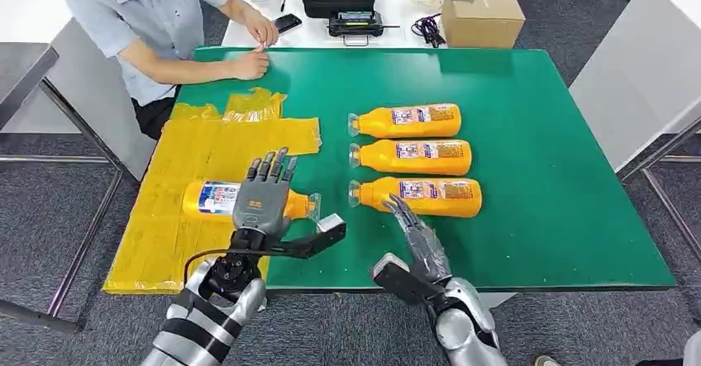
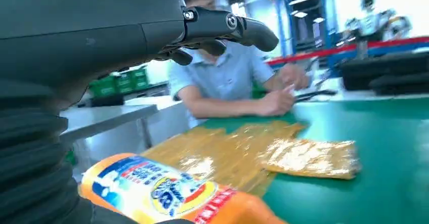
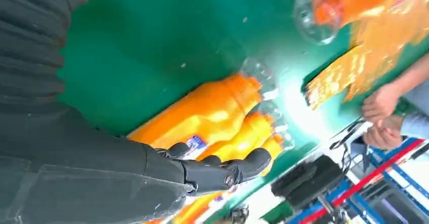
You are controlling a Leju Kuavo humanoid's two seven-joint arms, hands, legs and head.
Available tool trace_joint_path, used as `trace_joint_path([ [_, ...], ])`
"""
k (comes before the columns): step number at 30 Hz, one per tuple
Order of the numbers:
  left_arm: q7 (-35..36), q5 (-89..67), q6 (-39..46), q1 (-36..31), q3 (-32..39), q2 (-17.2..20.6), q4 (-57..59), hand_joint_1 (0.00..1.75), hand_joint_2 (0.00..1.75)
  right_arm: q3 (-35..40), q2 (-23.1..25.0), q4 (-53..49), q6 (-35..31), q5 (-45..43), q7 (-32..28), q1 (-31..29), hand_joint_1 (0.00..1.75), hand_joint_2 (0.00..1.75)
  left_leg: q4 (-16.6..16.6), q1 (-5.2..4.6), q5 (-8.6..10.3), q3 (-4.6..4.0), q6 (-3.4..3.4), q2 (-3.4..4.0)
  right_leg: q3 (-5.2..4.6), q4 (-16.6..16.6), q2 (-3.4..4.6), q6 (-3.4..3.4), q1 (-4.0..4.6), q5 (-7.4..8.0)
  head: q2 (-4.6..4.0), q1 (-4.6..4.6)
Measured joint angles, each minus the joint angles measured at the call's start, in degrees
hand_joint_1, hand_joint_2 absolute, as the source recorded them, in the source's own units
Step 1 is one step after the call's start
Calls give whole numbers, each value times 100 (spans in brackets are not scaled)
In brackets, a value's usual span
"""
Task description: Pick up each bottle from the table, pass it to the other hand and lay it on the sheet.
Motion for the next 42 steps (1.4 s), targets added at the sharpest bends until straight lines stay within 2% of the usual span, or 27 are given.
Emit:
trace_joint_path([
  [2, -334, 9, 66, 122, 2, -64, -158, 0, 175, 2, -26, -57, -336, 575, 184, 32, 0, 175, 0, -2, 0, 0, 1, -1, 0, 0, 0, 0, -1, 0, 0, -4],
  [4, -1143, 422, 231, 313, 48, -214, -352, 0, 175, 2, -100, -105, -708, 1276, 446, 29, 0, 175, 0, -3, -1, -3, 2, -4, 0, -1, -2, 0, -3, 0, 0, -2],
  [6, -1730, 851, 354, 551, 63, -359, -547, 0, 175, -22, -186, -166, -853, 1553, 591, 19, 0, 175, 0, -6, -4, -4, 5, -1, -1, -1, 0, 1, -6, -1, 0, -2],
  [10, -2078, 1265, 318, 795, 94, -529, -776, 0, 175, -70, -295, -249, -897, 1716, 702, 11, 0, 175, 0, -8, -8, -4, 10, 0, -2, -3, -1, 1, -7, -1, 0, -2],
  [15, -3354, 3835, -151, 1107, 35, -658, -868, 0, 175, -195, -479, -256, -921, 2257, 997, -176, 0, 175, 0, -7, -7, -3, 9, 4, -2, -2, 1, 1, -6, 0, 0, -9],
  [18, -3502, 4527, -264, 1135, -53, -658, -873, 0, 175, -254, -603, -197, -906, 2486, 1091, -372, 0, 175, 0, -7, -6, -2, 10, 1, -1, -2, 0, 1, -6, 0, 0, -7],
  [28, -3539, 4863, -424, 1178, -147, -651, -962, 0, 175, -273, -848, 391, -794, 2515, 1203, -881, 0, 175, 0, -8, -6, -3, 10, 1, -2, -1, 0, 2, -7, 0, 0, -9],
  [42, -3517, 4802, -435, 1177, -147, -651, -964, 0, 175, -260, -868, 579, -728, 2464, 1224, -955, 0, 175, 0, -8, -6, -3, 10, 0, -1, -1, -1, 3, -7, 0, 0, -7],
])
